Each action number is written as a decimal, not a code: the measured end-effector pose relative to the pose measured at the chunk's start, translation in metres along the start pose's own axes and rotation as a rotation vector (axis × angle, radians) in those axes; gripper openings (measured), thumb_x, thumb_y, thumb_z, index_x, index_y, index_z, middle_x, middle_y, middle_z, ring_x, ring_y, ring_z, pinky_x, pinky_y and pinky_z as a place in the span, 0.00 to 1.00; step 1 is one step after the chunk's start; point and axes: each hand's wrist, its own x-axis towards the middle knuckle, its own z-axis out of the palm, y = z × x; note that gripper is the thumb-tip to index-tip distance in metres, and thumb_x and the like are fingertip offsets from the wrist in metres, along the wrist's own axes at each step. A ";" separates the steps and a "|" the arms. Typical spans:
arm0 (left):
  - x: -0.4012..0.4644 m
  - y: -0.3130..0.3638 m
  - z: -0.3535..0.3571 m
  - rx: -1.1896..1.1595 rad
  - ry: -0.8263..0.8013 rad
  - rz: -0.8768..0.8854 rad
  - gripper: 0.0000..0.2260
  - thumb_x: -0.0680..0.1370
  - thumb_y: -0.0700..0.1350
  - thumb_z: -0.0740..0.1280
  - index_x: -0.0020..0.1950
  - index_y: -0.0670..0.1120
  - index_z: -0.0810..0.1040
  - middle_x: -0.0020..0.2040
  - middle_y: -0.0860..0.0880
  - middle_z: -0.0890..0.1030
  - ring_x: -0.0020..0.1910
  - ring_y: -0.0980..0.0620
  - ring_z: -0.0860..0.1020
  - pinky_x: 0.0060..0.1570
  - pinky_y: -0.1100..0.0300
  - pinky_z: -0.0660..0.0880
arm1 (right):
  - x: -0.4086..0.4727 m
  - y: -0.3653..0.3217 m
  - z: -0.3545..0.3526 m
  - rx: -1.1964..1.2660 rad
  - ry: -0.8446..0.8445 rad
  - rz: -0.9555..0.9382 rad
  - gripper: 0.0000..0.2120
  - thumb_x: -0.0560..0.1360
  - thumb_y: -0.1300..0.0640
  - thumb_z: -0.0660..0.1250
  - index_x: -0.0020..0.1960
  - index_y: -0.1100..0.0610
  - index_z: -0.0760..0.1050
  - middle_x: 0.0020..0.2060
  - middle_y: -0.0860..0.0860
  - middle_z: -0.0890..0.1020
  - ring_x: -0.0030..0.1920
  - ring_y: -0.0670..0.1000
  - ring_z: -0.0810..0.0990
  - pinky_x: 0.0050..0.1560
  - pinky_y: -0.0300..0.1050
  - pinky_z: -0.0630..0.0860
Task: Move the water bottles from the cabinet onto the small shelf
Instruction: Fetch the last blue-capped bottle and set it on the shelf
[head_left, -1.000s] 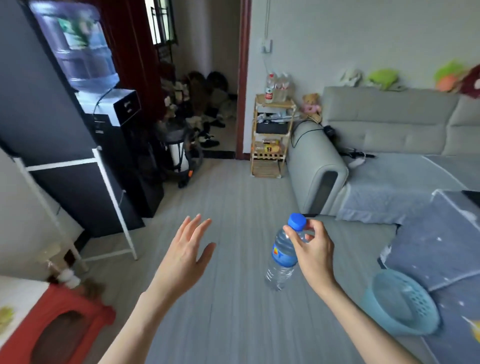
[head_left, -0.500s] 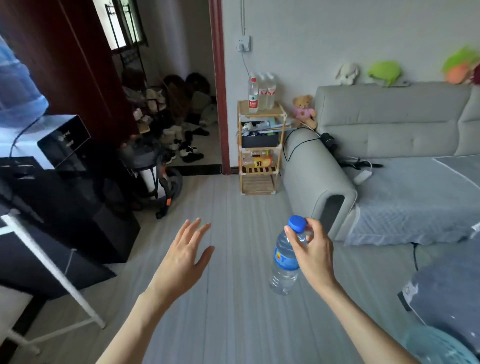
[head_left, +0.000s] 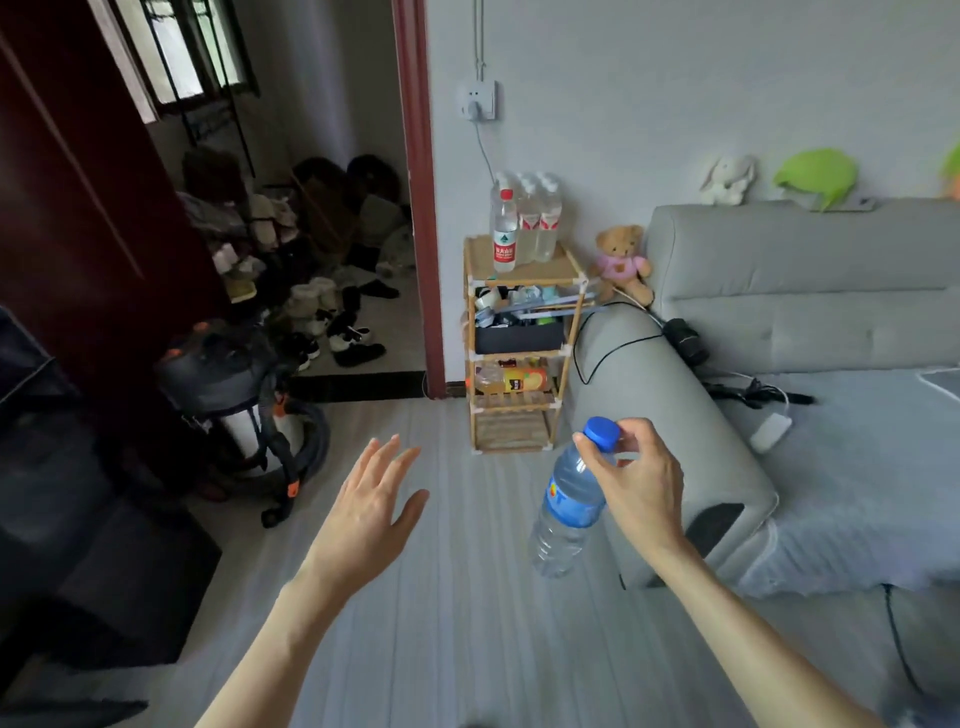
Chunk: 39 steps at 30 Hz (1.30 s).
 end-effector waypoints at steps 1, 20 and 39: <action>0.026 -0.009 0.004 -0.002 -0.003 0.002 0.23 0.77 0.50 0.61 0.70 0.47 0.62 0.72 0.44 0.62 0.74 0.45 0.53 0.70 0.50 0.56 | 0.020 0.003 0.010 -0.009 0.006 0.012 0.16 0.66 0.48 0.74 0.43 0.57 0.71 0.39 0.50 0.81 0.41 0.53 0.79 0.40 0.45 0.70; 0.426 -0.095 0.128 -0.047 -0.077 -0.024 0.23 0.78 0.49 0.60 0.71 0.48 0.60 0.74 0.45 0.59 0.74 0.47 0.48 0.72 0.52 0.50 | 0.403 0.086 0.182 -0.027 0.019 0.065 0.17 0.65 0.49 0.74 0.43 0.58 0.72 0.36 0.50 0.78 0.40 0.55 0.78 0.40 0.45 0.69; 0.707 -0.188 0.253 -0.059 -0.197 -0.080 0.27 0.72 0.59 0.50 0.68 0.49 0.63 0.68 0.43 0.68 0.71 0.37 0.60 0.68 0.48 0.57 | 0.674 0.137 0.343 -0.017 -0.070 -0.038 0.15 0.66 0.49 0.74 0.43 0.55 0.71 0.37 0.50 0.78 0.38 0.52 0.77 0.39 0.42 0.68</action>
